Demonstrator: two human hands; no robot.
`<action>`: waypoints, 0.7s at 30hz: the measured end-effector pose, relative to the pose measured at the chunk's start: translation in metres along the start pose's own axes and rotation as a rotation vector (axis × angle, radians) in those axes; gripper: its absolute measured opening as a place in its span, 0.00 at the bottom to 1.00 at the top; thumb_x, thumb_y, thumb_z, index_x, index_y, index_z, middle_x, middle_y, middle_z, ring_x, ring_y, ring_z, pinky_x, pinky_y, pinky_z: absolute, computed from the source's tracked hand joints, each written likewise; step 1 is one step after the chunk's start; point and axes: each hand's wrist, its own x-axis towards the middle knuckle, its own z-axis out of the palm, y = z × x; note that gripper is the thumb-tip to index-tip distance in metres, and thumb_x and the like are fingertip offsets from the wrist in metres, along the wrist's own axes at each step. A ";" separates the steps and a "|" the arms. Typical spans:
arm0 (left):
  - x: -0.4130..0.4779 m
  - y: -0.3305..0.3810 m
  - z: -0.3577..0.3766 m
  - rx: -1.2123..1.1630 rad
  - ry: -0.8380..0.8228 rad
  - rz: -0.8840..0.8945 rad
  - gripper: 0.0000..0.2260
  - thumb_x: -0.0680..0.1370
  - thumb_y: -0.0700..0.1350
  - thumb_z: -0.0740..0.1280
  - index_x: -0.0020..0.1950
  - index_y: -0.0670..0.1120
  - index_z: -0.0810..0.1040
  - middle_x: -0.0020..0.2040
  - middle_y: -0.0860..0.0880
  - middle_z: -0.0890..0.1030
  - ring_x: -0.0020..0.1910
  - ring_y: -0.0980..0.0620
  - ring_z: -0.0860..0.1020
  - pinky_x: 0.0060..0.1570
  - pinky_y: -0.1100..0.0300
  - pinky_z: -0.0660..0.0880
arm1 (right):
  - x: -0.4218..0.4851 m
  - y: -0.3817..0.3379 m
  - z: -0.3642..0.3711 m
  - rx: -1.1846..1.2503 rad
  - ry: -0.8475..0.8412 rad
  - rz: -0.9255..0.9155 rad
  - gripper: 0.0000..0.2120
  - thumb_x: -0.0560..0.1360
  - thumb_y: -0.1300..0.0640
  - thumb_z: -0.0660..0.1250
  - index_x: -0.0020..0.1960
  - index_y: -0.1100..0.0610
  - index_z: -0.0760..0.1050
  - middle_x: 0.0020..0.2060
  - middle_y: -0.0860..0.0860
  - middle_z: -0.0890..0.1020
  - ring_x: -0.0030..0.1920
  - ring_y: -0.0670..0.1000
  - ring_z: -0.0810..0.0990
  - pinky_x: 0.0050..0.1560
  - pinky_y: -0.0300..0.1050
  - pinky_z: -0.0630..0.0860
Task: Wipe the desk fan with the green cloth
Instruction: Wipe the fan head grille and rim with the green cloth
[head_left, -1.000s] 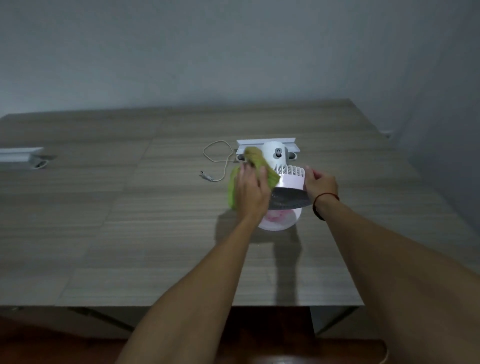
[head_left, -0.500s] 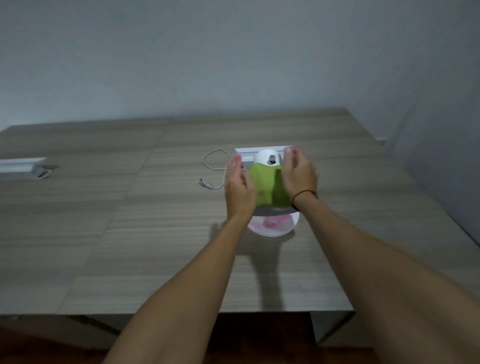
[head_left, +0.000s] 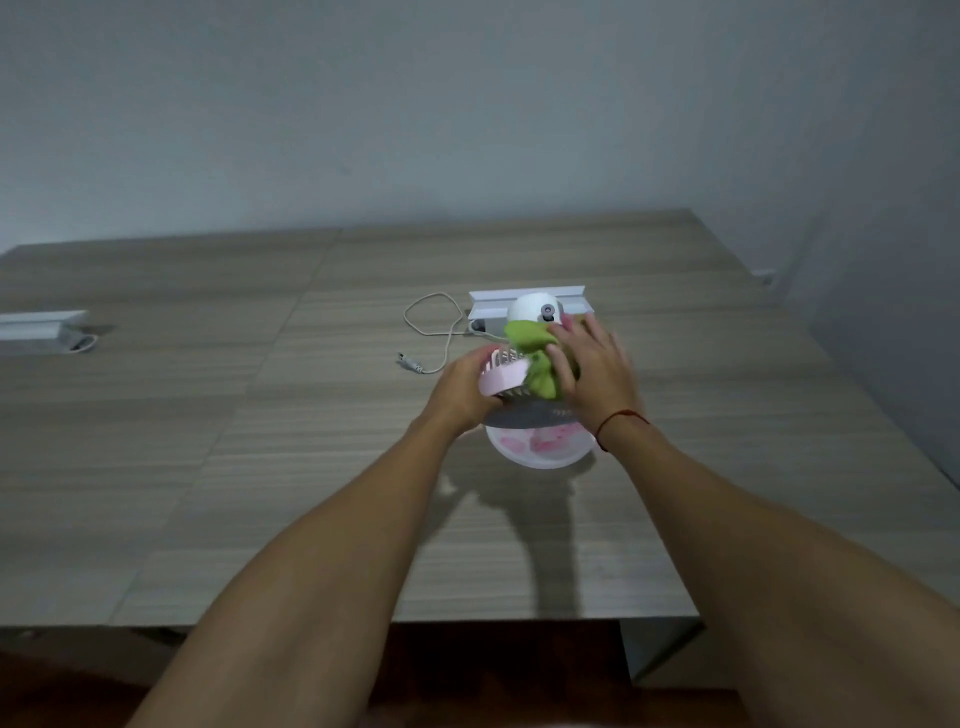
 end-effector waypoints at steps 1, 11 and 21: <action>0.000 0.002 -0.001 0.001 -0.003 0.009 0.30 0.65 0.32 0.72 0.67 0.43 0.74 0.61 0.44 0.80 0.55 0.52 0.75 0.51 0.64 0.69 | -0.002 0.009 -0.001 0.112 0.060 0.137 0.20 0.80 0.50 0.54 0.68 0.54 0.72 0.69 0.54 0.73 0.72 0.57 0.67 0.70 0.53 0.64; 0.004 0.002 0.001 0.036 0.015 -0.028 0.25 0.66 0.35 0.71 0.62 0.44 0.77 0.56 0.42 0.82 0.53 0.44 0.80 0.48 0.57 0.73 | 0.005 -0.022 0.011 0.225 0.087 0.166 0.22 0.81 0.50 0.51 0.70 0.58 0.70 0.69 0.59 0.73 0.71 0.58 0.68 0.72 0.52 0.60; 0.012 -0.002 -0.005 -0.016 -0.032 -0.021 0.32 0.63 0.29 0.71 0.67 0.43 0.75 0.60 0.46 0.80 0.59 0.51 0.76 0.55 0.62 0.71 | 0.014 0.015 0.008 0.259 0.079 0.165 0.22 0.80 0.50 0.52 0.67 0.56 0.73 0.68 0.55 0.75 0.70 0.56 0.70 0.70 0.49 0.63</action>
